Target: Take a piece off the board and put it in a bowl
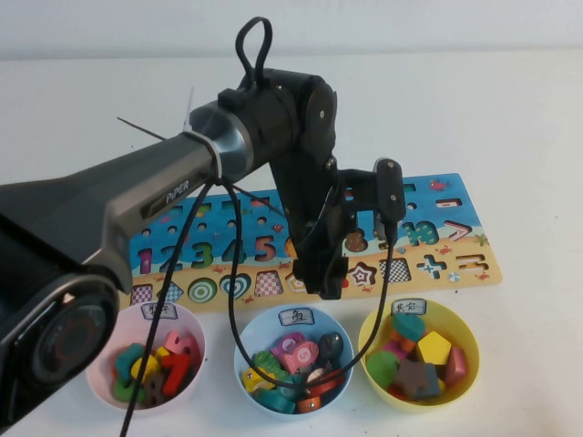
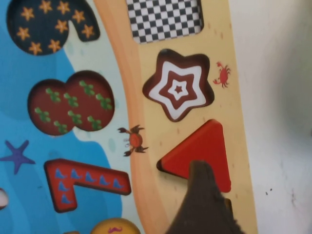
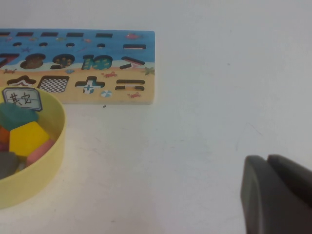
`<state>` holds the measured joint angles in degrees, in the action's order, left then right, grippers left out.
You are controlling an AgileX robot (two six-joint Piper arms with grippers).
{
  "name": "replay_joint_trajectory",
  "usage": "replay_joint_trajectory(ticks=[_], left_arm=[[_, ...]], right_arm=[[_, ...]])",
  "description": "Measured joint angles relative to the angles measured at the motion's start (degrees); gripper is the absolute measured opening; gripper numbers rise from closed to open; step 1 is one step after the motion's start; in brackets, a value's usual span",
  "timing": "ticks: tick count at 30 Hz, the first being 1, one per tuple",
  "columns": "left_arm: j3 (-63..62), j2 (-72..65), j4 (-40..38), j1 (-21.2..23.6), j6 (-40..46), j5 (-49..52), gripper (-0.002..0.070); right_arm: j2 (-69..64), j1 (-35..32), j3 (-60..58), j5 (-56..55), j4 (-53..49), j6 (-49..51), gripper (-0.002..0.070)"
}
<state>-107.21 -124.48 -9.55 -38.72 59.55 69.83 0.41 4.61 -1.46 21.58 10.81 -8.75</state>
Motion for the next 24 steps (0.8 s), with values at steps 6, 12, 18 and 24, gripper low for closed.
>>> replay_joint_trajectory(ticks=[6,12,18,24], left_arm=[[0.0,-0.6,0.1,0.0,-0.3,-0.7,0.0414],[0.0,-1.2,0.1,0.0,-4.7,-3.2,0.0417],[0.0,-2.8,0.1,0.0,-6.1,-3.7,0.0417],[0.0,-2.9,0.5,0.0,-6.1,-4.6,0.0417]], right_arm=[[0.0,0.0,0.0,0.0,0.0,0.0,-0.0017],[0.0,0.0,0.0,0.0,0.0,0.0,-0.0017],[0.0,0.0,0.0,0.0,0.0,0.0,-0.0017],[0.0,0.0,0.0,0.0,0.0,0.0,-0.0017]])
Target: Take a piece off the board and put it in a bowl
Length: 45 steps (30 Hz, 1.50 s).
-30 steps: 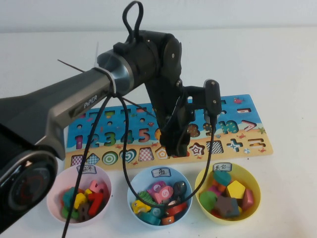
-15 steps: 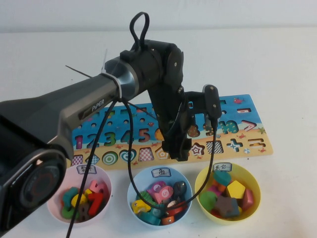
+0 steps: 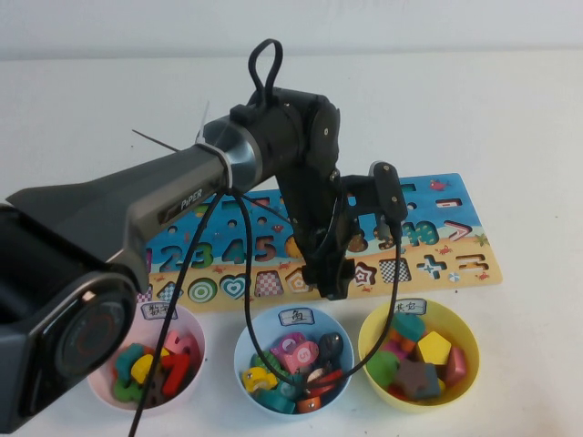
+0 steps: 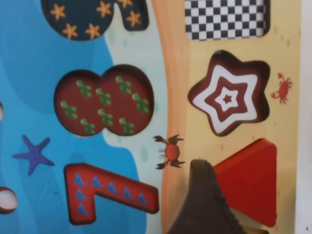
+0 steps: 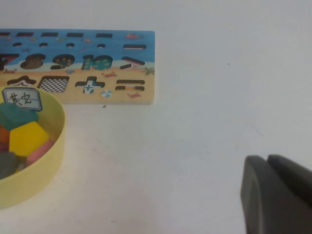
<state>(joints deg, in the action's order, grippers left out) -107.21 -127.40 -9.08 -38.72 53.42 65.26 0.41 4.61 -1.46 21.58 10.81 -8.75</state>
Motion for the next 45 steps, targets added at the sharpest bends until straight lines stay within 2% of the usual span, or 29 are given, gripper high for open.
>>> replay_joint_trajectory(ticks=[19,33,45], left_arm=[[0.0,-0.8,0.6,0.0,-2.5,-1.8,0.0413],[-0.1,-0.8,1.1,0.0,-2.5,-1.0,0.0265],[0.0,2.4,1.3,0.0,-2.5,-0.8,0.0265]], right_arm=[[0.0,0.0,0.0,0.0,0.0,0.0,-0.0017],[0.0,0.0,0.0,0.0,0.0,0.0,-0.0017],[0.0,0.0,0.0,0.0,0.0,0.0,-0.0017]])
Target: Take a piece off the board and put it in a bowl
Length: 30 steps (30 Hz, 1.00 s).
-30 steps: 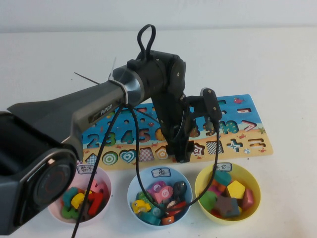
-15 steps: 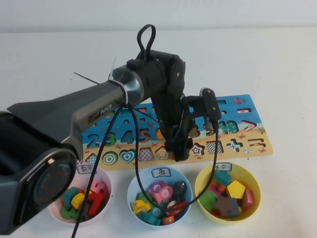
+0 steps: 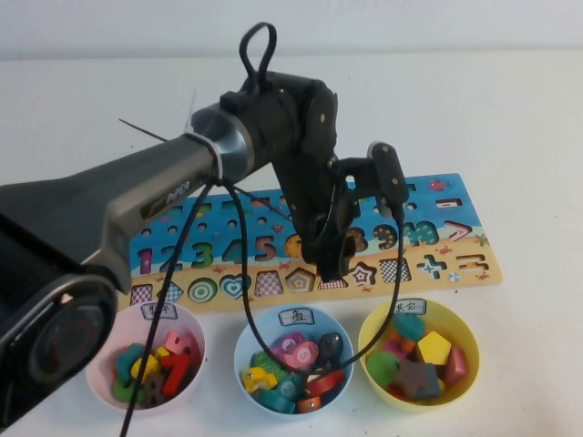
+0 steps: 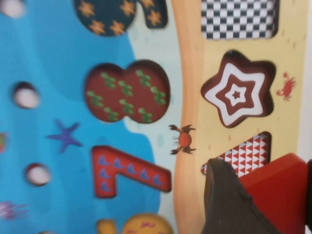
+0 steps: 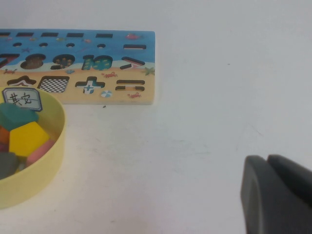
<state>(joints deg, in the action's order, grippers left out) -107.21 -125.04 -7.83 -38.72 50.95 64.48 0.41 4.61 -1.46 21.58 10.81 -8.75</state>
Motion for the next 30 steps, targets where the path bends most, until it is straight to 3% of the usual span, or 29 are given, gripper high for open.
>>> replay_joint_trajectory(ticks=[5,10,18,24,30], left_arm=[[0.0,5.5,-0.2,-0.2,0.0,0.3,0.0265],[0.0,8.2,-2.6,-3.5,-0.4,4.7,0.0265],[0.0,7.1,-4.2,-11.2,-14.2,5.6,0.0265],[0.9,5.1,-2.1,-13.2,-21.9,5.6,0.0265],[4.0,5.0,-1.0,-13.9,-23.6,5.6,0.0265]], right_arm=[[0.0,0.0,0.0,0.0,0.0,0.0,-0.0017],[0.0,0.0,0.0,0.0,0.0,0.0,-0.0017],[0.0,0.0,0.0,0.0,0.0,0.0,-0.0017],[0.0,0.0,0.0,0.0,0.0,0.0,-0.0017],[0.0,0.0,0.0,0.0,0.0,0.0,-0.0017]])
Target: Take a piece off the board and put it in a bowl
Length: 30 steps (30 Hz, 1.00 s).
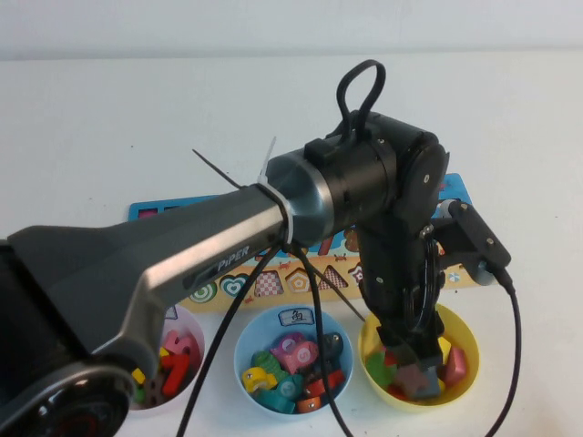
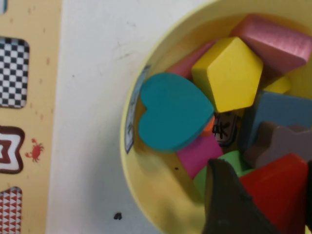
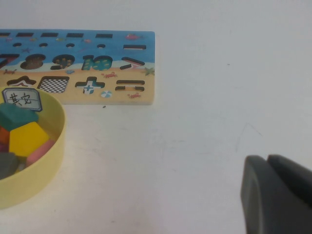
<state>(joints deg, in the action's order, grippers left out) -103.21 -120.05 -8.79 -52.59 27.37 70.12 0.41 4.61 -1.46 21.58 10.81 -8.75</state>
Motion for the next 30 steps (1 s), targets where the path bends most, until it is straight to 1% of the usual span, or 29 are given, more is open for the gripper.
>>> replay_joint_trajectory(ticks=[8,9,11,13,15,18,20,21,23,25,27,28,30], left_arm=[[0.1,0.0,0.0,-0.8,0.0,0.0,0.0265],[0.1,0.0,0.0,-0.8,0.0,0.0,0.0274],[0.1,0.0,0.0,-0.8,0.0,0.0,0.0323],[0.1,0.0,0.3,-0.8,0.0,0.0,0.0395],[0.1,0.0,0.5,-0.8,0.0,-0.4,0.044],[0.1,0.1,1.3,-0.4,0.0,-0.9,0.0468],[0.3,0.9,2.0,0.0,0.0,-1.2,0.0463],[0.5,1.5,2.2,0.1,-0.4,-1.2,0.0442],[0.7,3.4,2.3,0.7,-1.0,-1.3,0.0351],[1.8,6.6,2.3,1.4,-1.3,-2.6,0.0185],[4.2,10.4,2.2,2.3,-1.3,-4.6,0.0085],[6.0,12.7,1.9,2.9,-1.4,-5.8,0.0055],[10.0,17.7,1.3,4.2,-1.5,-8.6,0.0022]], right_arm=[[0.0,0.0,0.0,0.0,0.0,0.0,-0.0017],[0.0,0.0,0.0,0.0,0.0,0.0,-0.0017],[0.0,0.0,0.0,0.0,0.0,0.0,-0.0017],[0.0,0.0,0.0,0.0,0.0,0.0,-0.0017],[0.0,0.0,0.0,0.0,0.0,0.0,-0.0017],[0.0,0.0,0.0,0.0,0.0,0.0,-0.0017],[0.0,0.0,0.0,0.0,0.0,0.0,-0.0017],[0.0,0.0,0.0,0.0,0.0,0.0,-0.0017],[0.0,0.0,0.0,0.0,0.0,0.0,-0.0017],[0.0,0.0,0.0,0.0,0.0,0.0,-0.0017],[0.0,0.0,0.0,0.0,0.0,0.0,-0.0017],[0.0,0.0,0.0,0.0,0.0,0.0,-0.0017],[0.0,0.0,0.0,0.0,0.0,0.0,-0.0017]])
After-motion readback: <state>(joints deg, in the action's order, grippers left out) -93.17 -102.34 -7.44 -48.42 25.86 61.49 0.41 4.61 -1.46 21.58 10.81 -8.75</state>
